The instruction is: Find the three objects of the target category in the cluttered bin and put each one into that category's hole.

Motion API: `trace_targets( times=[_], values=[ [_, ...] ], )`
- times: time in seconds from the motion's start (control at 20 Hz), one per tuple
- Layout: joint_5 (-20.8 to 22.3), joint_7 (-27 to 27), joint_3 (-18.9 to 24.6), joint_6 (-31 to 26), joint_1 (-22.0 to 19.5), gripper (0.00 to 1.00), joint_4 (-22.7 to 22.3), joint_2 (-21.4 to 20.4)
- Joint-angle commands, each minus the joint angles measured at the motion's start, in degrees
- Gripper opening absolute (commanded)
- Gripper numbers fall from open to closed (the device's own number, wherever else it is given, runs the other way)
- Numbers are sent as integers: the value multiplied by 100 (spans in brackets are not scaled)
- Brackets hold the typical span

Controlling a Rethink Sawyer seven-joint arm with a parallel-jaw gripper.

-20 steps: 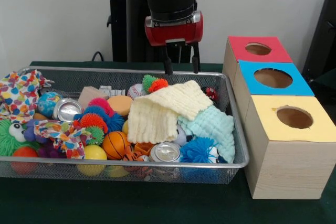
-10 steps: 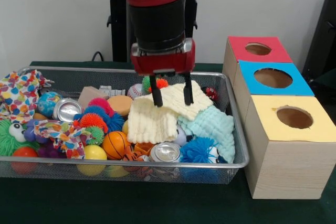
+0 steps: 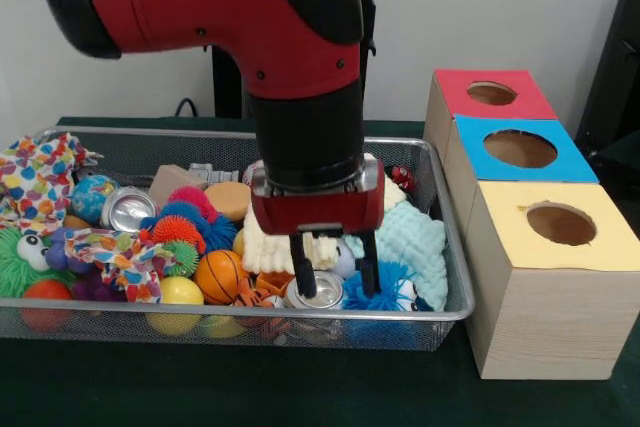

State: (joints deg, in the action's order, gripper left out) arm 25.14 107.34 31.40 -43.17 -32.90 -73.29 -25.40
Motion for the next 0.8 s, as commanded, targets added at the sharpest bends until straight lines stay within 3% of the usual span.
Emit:
trace_targets(
  times=[0.05, 0.45, 0.8],
  values=[
    [261, -1673, 220, -1007, 41, 100, 1238, 714],
    [175, -1517, 118, -973, -302, 100, 79, -299],
    [314, -1404, 75, -396, -799, 100, -975, -622]
  ],
)
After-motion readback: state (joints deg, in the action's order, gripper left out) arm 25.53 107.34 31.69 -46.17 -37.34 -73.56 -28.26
